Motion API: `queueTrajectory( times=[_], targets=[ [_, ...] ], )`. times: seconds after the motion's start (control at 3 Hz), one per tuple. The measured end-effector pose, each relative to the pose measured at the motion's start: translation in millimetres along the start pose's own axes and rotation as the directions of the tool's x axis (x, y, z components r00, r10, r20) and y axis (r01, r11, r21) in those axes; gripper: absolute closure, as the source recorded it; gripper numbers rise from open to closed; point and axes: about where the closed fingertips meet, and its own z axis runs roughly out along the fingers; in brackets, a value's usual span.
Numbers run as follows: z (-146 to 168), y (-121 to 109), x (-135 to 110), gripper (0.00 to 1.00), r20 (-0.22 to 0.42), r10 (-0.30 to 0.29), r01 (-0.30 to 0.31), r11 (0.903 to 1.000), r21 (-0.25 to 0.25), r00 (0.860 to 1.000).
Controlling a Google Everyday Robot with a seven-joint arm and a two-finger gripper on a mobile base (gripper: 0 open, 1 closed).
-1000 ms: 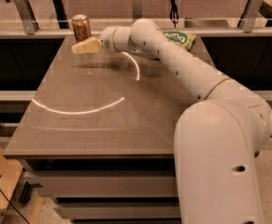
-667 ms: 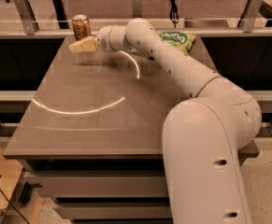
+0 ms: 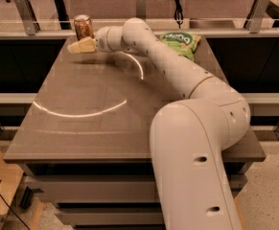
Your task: Knock orange can over
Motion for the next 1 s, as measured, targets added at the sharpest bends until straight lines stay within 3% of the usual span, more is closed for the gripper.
queueTrajectory(
  times=[1.0],
  targets=[
    [13.8,-1.1,-9.5,0.65,0.034,0.015,-0.014,0.9997,-0.017,0.999]
  ],
)
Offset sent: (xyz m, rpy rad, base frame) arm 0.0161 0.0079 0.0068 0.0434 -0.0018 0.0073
